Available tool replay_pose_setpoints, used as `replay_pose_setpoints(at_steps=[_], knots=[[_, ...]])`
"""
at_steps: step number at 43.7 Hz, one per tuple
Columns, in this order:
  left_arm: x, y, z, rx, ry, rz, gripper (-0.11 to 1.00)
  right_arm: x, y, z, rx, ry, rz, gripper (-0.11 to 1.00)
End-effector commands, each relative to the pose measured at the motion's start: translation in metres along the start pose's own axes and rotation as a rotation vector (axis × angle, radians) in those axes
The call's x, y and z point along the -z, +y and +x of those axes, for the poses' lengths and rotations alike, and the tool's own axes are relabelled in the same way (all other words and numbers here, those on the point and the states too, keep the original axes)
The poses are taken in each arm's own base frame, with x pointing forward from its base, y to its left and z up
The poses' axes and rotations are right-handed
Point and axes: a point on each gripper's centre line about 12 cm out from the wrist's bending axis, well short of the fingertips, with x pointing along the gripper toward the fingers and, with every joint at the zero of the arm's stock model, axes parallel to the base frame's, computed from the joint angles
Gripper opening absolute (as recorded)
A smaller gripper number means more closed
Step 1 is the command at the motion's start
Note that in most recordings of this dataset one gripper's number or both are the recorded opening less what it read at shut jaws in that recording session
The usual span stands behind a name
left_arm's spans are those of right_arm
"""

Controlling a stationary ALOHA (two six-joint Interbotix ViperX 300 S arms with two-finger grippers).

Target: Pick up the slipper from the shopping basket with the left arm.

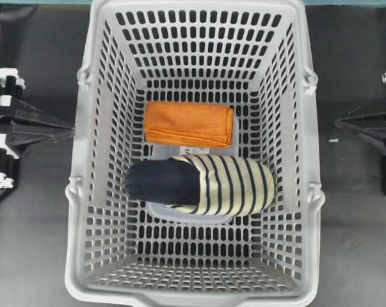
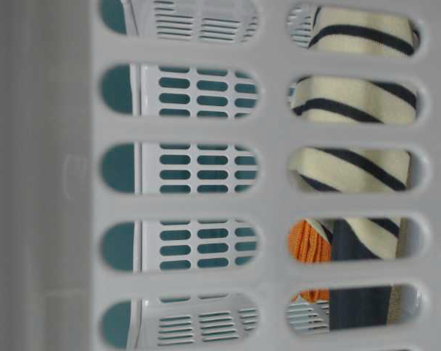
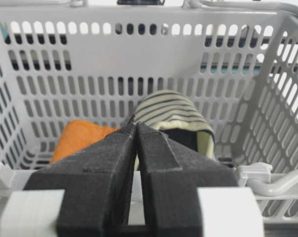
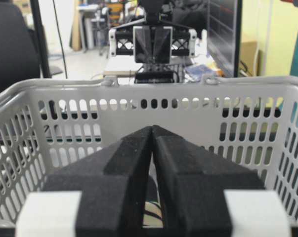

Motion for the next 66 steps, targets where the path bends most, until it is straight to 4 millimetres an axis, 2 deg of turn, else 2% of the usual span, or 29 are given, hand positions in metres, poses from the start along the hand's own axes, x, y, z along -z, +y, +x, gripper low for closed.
replay_pose_setpoints(at_steps=[1, 5, 14, 22, 38, 48, 57, 60, 66], knots=[[-0.031, -0.006, 0.006, 0.031, -0.026, 0.012, 0.06, -0.005, 0.001, 0.003, -0.003, -0.012, 0.011, 0.0], [-0.048, -0.006, 0.016, 0.029, 0.058, -0.009, 0.0, -0.003, 0.0, 0.002, 0.0, -0.006, 0.021, 0.0], [-0.083, -0.009, 0.046, 0.03, 0.273, -0.019, 0.0, -0.002, 0.001, 0.002, -0.002, -0.005, 0.021, 0.0], [-0.09, -0.013, 0.087, 0.031, 0.463, -0.013, 0.0, -0.002, 0.001, 0.002, -0.002, 0.005, 0.024, 0.0], [-0.06, -0.029, 0.18, 0.046, 0.794, 0.011, 0.0, -0.002, 0.001, 0.001, -0.005, 0.005, 0.023, 0.0], [-0.033, -0.032, 0.222, 0.04, 0.954, 0.027, 0.0, 0.0, 0.004, 0.001, -0.017, 0.009, 0.024, 0.0], [-0.014, -0.04, 0.247, 0.046, 1.014, 0.033, 0.01, 0.002, 0.005, 0.0, -0.026, 0.014, 0.025, 0.0], [-0.01, -0.04, 0.252, 0.045, 1.021, 0.029, 0.13, 0.002, 0.006, 0.0, -0.029, 0.014, 0.025, 0.0], [0.001, -0.043, 0.261, 0.047, 1.041, 0.032, 0.57, 0.004, 0.006, 0.0, -0.029, 0.019, 0.025, 0.0]])
